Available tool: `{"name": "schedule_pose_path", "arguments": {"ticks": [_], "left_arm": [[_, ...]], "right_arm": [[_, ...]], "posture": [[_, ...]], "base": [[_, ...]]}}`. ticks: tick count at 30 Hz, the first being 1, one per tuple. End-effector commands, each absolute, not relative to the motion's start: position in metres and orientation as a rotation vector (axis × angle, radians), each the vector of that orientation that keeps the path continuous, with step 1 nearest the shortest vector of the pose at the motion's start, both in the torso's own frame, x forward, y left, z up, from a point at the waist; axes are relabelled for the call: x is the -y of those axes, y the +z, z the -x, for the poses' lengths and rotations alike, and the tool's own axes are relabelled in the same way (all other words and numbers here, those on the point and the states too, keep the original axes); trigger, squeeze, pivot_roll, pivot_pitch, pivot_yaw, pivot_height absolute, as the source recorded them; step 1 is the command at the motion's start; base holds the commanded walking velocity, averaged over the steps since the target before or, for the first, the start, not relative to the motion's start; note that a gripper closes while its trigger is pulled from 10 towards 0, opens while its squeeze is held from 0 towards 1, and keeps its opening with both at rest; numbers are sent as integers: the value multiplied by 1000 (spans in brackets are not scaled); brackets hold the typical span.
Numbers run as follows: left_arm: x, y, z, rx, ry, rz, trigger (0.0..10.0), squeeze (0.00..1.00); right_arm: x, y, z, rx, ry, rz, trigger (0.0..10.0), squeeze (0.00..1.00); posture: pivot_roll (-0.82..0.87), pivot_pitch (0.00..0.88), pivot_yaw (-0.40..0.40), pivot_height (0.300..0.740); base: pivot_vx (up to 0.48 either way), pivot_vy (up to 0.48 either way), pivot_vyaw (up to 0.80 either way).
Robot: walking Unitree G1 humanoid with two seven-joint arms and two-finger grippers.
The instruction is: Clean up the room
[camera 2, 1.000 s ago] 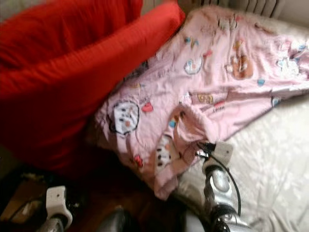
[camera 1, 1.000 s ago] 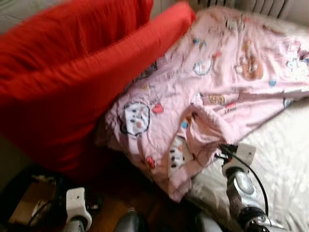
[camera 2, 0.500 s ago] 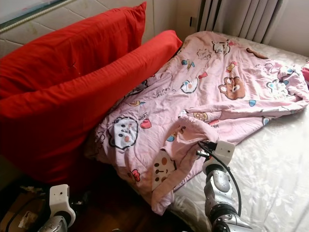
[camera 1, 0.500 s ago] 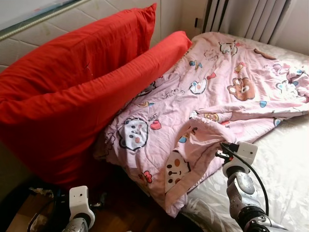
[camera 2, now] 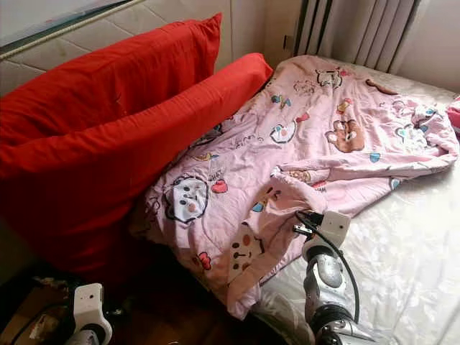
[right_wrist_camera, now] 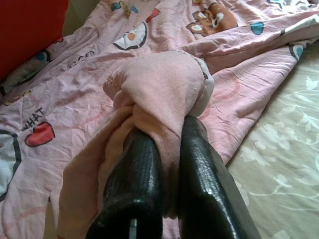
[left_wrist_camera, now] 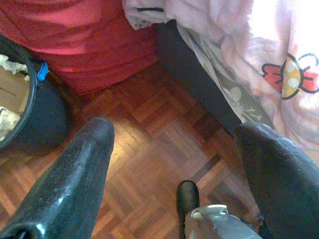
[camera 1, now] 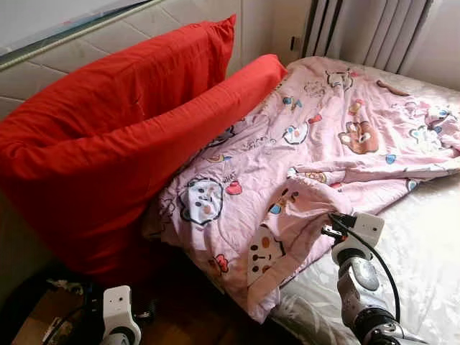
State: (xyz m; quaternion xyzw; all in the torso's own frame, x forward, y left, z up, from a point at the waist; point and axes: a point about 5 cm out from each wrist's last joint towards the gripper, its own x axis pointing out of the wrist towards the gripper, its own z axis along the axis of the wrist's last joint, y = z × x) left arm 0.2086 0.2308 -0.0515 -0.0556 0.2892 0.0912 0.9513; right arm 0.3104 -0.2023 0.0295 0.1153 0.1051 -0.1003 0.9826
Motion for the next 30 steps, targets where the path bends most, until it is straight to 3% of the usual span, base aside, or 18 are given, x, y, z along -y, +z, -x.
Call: {"name": "schedule_pose_path", "arguments": {"ticks": [1,30], "left_arm": [[-231,-57,-201,-636,178,106,10000,0],[-233,-63,-193,-679,177,109,10000,0]], "right_arm": [[200,28,-309,-218,-204,-234,10000,0],[198,26,-308,-219,-201,-227,10000,0]], "posture": [[8,83,32,740],[6,85,38,740]], "base": [[0,0,0],[0,0,0]]}}
